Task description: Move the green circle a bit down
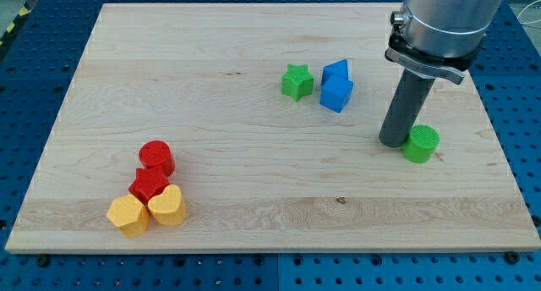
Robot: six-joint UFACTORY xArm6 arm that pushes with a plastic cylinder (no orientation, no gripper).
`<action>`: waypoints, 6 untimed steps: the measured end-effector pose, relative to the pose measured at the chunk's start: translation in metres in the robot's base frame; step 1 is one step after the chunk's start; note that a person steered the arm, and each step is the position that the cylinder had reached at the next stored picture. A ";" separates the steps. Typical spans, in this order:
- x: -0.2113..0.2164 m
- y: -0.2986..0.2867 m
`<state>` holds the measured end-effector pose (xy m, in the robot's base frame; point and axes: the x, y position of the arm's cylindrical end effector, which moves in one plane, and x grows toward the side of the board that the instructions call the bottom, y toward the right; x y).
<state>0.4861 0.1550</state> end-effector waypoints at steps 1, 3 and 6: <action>0.000 0.000; -0.041 0.005; -0.010 0.031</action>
